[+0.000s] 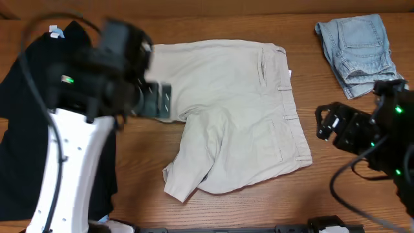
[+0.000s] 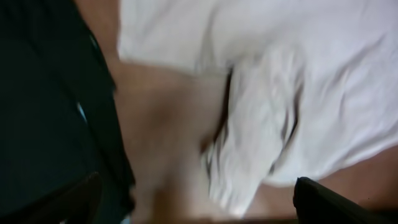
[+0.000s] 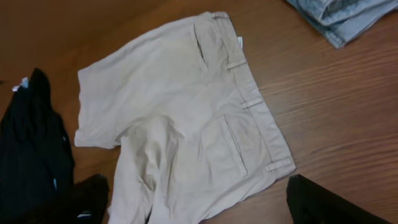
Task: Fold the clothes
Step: 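Move the left gripper down to the pants' lower left leg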
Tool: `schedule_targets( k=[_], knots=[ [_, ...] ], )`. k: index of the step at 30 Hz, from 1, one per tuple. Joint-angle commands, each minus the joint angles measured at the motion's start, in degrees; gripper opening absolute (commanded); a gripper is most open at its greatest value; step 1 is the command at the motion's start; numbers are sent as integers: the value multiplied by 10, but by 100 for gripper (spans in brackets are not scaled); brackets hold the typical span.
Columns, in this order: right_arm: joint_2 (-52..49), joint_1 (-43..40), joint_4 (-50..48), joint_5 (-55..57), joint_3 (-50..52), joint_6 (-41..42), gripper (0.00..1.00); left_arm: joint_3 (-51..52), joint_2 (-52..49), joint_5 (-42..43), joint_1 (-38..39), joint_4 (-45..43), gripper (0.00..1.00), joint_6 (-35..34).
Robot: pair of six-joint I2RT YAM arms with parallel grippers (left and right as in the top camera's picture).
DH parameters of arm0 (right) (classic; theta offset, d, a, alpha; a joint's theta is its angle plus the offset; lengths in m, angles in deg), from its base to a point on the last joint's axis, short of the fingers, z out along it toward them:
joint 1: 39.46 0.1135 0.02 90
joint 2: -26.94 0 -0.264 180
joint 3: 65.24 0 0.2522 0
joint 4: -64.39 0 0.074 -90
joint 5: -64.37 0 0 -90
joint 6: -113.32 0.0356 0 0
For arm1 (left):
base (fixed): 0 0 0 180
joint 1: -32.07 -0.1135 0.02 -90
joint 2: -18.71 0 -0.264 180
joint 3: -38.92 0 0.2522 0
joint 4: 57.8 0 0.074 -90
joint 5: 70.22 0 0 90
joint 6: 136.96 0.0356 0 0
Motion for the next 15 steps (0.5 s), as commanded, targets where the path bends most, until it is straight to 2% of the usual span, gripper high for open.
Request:
schedule_targets(
  k=[1, 4, 5, 8, 15],
  knots=[
    [-8, -1, -16, 7, 23, 4, 96, 136, 30, -12, 63, -12, 100, -84],
    [-19, -1, -24, 7, 32, 4, 97, 235, 45, -12, 128, -50, 100, -113],
    [-30, -1, -26, 7, 32, 4, 97, 302, 47, -12, 175, -83, 100, -131],
    [-45, -1, -26, 7, 32, 4, 97, 389, 47, -11, 226, -133, 100, -152],
    [-68, -1, -26, 7, 32, 0, 98, 516, 47, 14, 280, -221, 100, -198]
  ],
)
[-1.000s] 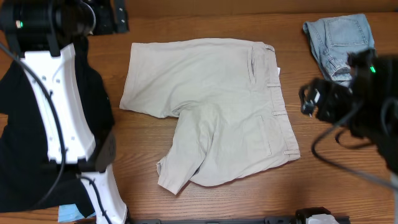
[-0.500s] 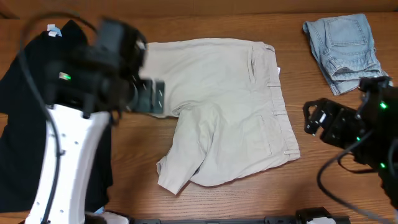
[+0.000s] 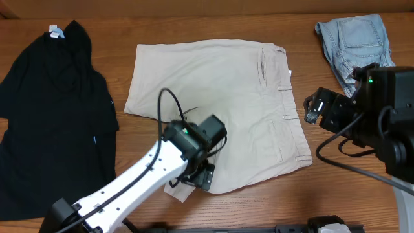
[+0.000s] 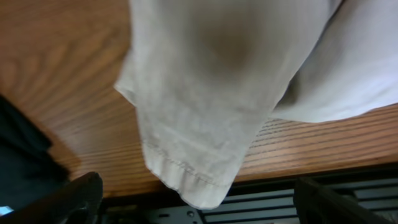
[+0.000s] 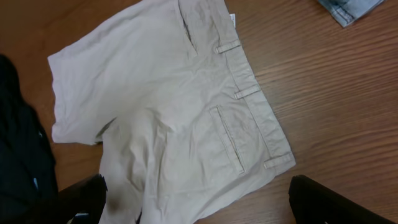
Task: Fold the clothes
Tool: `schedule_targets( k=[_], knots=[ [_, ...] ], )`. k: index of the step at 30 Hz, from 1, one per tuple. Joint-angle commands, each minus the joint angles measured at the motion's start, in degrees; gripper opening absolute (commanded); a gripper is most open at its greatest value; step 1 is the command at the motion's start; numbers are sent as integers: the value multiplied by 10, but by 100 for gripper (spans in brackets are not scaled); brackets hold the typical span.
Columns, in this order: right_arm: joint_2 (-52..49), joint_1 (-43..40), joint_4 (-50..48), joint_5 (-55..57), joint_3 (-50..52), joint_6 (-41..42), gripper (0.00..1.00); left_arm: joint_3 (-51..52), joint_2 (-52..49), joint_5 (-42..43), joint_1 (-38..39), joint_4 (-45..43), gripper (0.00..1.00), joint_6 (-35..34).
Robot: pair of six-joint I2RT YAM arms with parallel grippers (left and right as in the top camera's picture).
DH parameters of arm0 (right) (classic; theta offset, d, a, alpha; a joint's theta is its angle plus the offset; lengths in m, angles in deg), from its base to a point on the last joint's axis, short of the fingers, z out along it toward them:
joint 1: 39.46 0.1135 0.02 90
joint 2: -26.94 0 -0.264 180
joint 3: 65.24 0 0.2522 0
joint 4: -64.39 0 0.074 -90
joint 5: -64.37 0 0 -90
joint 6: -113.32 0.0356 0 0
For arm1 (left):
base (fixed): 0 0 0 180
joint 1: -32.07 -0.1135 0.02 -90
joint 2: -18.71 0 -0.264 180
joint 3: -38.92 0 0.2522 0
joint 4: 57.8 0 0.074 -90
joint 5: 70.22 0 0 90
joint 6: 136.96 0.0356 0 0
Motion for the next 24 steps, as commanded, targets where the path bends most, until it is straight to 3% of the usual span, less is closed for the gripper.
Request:
schedule_targets(
  k=[1, 15, 24],
  knots=[
    [-5, -1, -3, 7, 1, -2, 98, 54, 12, 10, 16, -25, 100, -47],
    [-6, -1, -5, 7, 1, -15, 98, 82, 13, -2, -28, -80, 99, -90],
    [-6, -1, -3, 7, 1, -28, 99, 94, 55, 49, -164, -89, 91, -26]
  ],
)
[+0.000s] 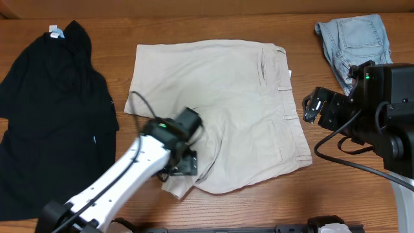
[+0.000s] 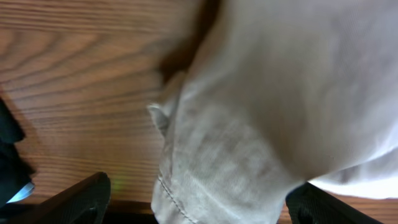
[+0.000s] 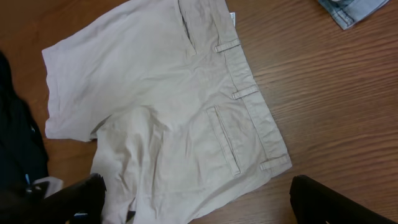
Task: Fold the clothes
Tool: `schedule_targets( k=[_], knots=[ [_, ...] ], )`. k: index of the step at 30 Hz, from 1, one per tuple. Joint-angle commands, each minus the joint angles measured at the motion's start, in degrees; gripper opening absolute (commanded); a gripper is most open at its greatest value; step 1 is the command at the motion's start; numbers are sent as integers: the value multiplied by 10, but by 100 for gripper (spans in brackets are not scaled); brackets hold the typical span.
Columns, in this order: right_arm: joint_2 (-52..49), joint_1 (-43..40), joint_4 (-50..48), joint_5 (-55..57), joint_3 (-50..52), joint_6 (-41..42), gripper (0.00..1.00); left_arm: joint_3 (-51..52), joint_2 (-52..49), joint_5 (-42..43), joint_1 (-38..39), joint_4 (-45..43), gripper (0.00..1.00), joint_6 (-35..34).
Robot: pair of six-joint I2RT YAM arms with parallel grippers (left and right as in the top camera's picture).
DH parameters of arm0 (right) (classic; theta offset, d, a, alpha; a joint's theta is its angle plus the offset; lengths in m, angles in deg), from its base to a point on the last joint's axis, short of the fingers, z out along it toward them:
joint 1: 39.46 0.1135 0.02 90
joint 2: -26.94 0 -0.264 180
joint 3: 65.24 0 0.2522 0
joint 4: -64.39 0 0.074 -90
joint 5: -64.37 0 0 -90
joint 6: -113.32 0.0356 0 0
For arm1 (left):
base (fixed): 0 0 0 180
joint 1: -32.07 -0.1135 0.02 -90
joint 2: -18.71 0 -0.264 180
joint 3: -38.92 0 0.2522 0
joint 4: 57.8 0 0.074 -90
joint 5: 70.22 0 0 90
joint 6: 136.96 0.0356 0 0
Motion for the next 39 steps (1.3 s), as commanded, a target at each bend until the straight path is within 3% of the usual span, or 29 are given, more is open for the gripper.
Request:
schedule_targets(
  k=[1, 6, 9, 19, 31, 39],
  knots=[
    [3, -1, -3, 7, 0, -9, 99, 27, 45, 48, -59, -14, 91, 43],
    [3, -1, -3, 7, 0, -9, 99, 90, 82, 126, -120, -63, 89, 87],
    [2, -1, -3, 7, 0, -9, 100, 119, 91, 169, -130, -81, 83, 110],
    [-5, -1, -2, 7, 0, -8, 100, 125, 91, 137, -77, -82, 76, 114],
    [-5, -1, -3, 7, 0, -8, 100, 156, 91, 107, -59, -85, 47, 55],
    [-5, -1, -2, 7, 0, -8, 99, 156, 90, 107, -59, -121, 10, 55]
  ],
)
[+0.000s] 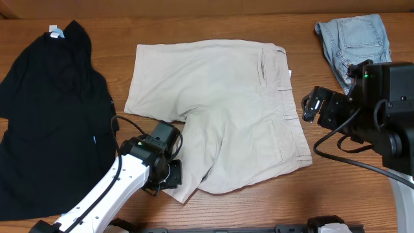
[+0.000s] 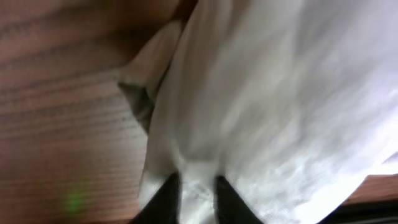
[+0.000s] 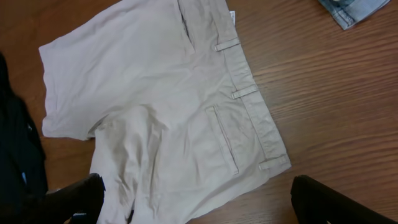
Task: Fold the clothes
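Beige shorts lie flat mid-table, waistband to the right, the near leg rumpled and folded over itself. My left gripper is down at that leg's hem near the front edge. In the left wrist view its two dark fingers pinch a ridge of the beige cloth, so the left gripper is shut on the hem. My right gripper hovers beside the waistband, open, with the shorts spread below it and nothing between its fingers.
A black shirt is spread over the table's left side, close to my left arm. Folded light-blue denim sits at the back right, behind my right arm. The wooden table ends just past the shorts' hem.
My left gripper was open over the rumpled leg; now it sits a little lower and further left and has shut on the hem cloth. The right arm has hardly moved.
At first my left arm was high over the shorts' left edge and the right arm sat lower right. Then the left gripper was open over the near leg's hem and the right arm beside the waistband. It stayed open there, and now it grips the hem.
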Tool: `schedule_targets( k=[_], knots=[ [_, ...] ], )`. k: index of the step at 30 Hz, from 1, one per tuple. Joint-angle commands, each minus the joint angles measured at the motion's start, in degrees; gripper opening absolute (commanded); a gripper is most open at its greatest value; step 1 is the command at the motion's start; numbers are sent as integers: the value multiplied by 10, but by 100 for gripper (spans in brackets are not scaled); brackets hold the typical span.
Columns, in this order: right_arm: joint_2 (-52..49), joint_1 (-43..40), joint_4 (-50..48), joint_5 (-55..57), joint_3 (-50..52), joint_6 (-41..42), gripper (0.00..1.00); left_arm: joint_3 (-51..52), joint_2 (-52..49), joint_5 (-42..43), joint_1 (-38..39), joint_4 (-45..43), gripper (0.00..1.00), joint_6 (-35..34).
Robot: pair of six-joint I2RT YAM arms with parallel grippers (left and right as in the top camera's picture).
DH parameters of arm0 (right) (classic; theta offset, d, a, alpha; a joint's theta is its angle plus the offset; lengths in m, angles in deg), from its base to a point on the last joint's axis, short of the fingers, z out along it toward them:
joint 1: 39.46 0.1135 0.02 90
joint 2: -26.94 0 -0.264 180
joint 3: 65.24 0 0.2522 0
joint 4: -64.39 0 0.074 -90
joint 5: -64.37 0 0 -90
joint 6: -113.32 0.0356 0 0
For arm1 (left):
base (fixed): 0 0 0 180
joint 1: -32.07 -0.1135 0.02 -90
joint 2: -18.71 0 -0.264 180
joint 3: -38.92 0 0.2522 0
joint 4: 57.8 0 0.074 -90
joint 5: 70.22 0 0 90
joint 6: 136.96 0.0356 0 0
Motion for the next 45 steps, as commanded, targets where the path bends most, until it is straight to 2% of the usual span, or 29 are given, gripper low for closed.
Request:
schedule_targets(
  k=[1, 4, 5, 6, 8, 9, 11, 13, 16, 20, 28, 32, 36, 41, 45],
  knots=[
    [0, -1, -2, 7, 0, -3, 100, 3, 10, -6, 4, -13, 6, -7],
    [0, -1, -2, 7, 0, -3, 100, 3, 10, -17, 4, -11, 5, -6],
    [0, -1, -2, 7, 0, -3, 100, 3, 10, -30, 4, -6, 11, -6],
    [0, -1, -2, 7, 0, -3, 100, 3, 10, -45, 4, -1, 23, -7],
    [0, -1, -2, 7, 0, -3, 100, 3, 10, -66, 2, 4, 56, -16],
    [0, -1, -2, 7, 0, -3, 100, 3, 10, -69, 0, 5, 66, -19],
    [0, -1, -2, 7, 0, -3, 100, 3, 9, -68, -7, 3, 72, -20],
    [0, -1, -1, 7, 0, -3, 100, 3, 9, -68, -13, 3, 73, -19],
    [0, -1, -2, 7, 0, -3, 100, 7, 9, -57, -15, -9, 70, -19],
    [0, -1, -3, 7, 0, -3, 100, 27, 9, -3, -6, -52, 62, -19],
    [0, -1, -3, 7, 0, -3, 99, 38, 9, -1, -2, -55, 54, -26],
    [0, -1, -5, 7, 0, -3, 100, 38, 9, -1, -2, -58, 38, -26],
    [0, -1, -4, 7, 0, -3, 99, 37, 9, -1, -6, -70, 4, -26],
    [0, -1, -5, 7, 0, -3, 100, -20, 9, -6, -31, -61, 4, -8],
    [0, -1, -5, 7, 0, -3, 100, -116, 9, -40, -64, -31, 4, 33]
  ],
)
